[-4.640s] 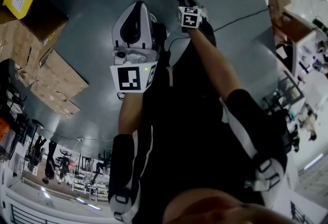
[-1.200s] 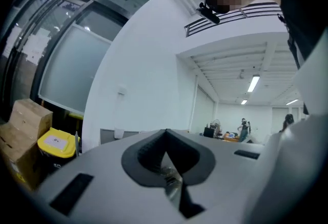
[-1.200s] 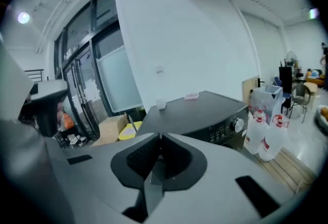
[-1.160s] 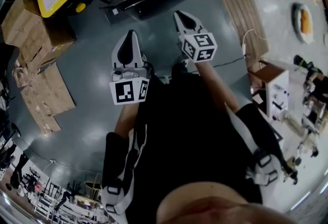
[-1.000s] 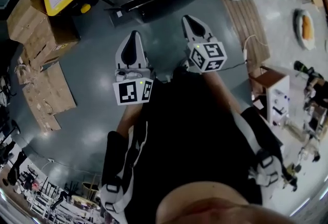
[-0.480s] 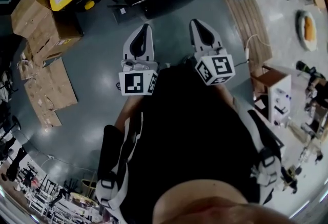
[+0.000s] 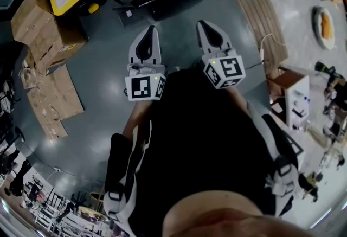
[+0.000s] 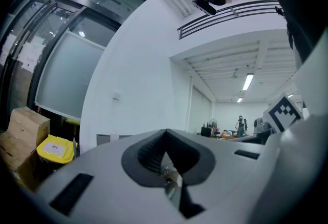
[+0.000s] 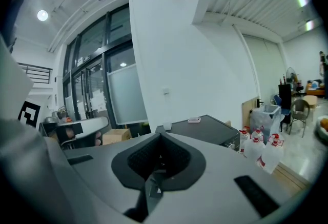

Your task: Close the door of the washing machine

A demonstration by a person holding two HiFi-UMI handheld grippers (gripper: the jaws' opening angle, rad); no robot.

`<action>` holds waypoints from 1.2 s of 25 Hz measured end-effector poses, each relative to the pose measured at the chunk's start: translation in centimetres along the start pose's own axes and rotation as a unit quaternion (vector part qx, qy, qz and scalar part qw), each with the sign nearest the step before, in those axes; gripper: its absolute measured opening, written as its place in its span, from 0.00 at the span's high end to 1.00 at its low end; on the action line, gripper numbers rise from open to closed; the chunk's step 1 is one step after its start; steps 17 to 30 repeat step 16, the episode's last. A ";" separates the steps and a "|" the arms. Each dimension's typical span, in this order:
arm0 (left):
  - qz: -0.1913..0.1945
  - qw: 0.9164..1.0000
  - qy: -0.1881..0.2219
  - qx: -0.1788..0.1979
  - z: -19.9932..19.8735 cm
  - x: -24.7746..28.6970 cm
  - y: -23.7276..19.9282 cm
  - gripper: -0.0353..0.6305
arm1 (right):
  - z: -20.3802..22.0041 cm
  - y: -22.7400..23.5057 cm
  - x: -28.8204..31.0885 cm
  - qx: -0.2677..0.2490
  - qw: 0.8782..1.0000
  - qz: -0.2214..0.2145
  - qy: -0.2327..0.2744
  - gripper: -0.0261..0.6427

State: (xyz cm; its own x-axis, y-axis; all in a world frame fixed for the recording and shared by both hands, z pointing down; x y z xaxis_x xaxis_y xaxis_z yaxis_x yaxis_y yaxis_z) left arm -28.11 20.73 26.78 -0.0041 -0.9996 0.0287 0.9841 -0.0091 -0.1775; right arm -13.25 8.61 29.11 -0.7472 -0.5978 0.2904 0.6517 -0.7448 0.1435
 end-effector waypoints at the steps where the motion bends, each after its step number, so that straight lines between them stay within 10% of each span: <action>1: 0.000 1.000 0.001 0.000 0.0 -0.1 0.0 0.94 | 0.1 0.0 0.0 0.001 1.000 0.000 -0.002 0.95; 30: 0.004 1.000 0.007 -0.004 -0.2 -0.3 -0.4 0.94 | 0.0 -0.7 0.2 0.001 1.000 0.001 -0.003 0.95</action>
Point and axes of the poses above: the fingertips, and each gripper's own axes: x forward along the fingers, y to its right, z out of its underside, the point moved 6 cm from there along -x, backward along the fingers, and after that the axes turned 12 degrees about z, right-handed, at the moved point
